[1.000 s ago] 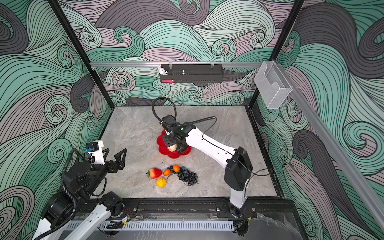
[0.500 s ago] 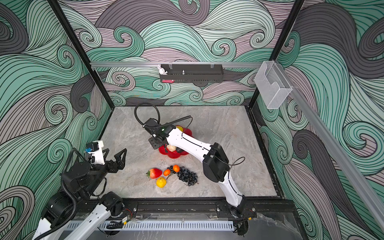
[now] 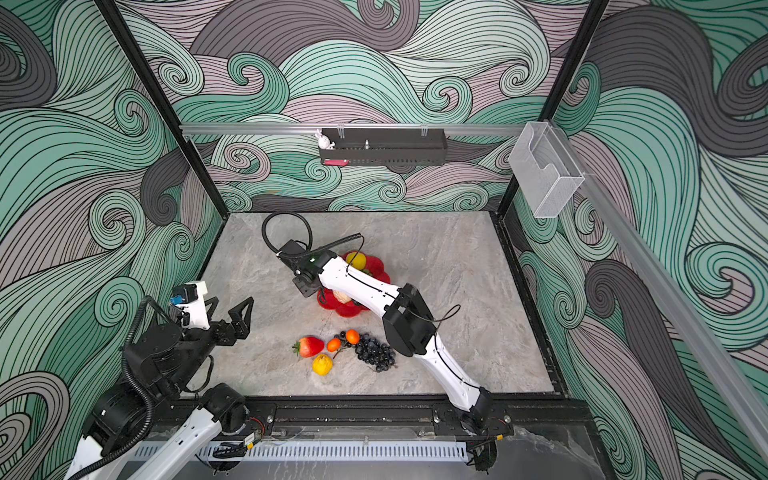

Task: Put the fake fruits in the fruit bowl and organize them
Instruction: 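Carry the lime over the red bowl and lower it with the right gripper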

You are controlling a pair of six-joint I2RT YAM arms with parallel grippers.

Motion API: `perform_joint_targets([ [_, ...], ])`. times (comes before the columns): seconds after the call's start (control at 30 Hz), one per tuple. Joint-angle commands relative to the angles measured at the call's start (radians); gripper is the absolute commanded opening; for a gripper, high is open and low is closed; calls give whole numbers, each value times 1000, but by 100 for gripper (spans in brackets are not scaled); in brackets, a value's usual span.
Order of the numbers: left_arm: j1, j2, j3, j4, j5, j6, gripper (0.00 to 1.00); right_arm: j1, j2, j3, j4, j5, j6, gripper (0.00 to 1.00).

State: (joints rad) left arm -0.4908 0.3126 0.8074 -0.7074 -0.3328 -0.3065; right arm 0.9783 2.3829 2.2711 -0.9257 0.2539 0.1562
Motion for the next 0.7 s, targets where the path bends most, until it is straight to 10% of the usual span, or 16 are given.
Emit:
perform_joint_targets([
  [0.0,6,8,5,-20,-17,3,93,4,33,39,-26,53,-17,45],
  [0.67,7,16,7,-18,-20,6,93,3,79,50,-25,154,-43,62],
])
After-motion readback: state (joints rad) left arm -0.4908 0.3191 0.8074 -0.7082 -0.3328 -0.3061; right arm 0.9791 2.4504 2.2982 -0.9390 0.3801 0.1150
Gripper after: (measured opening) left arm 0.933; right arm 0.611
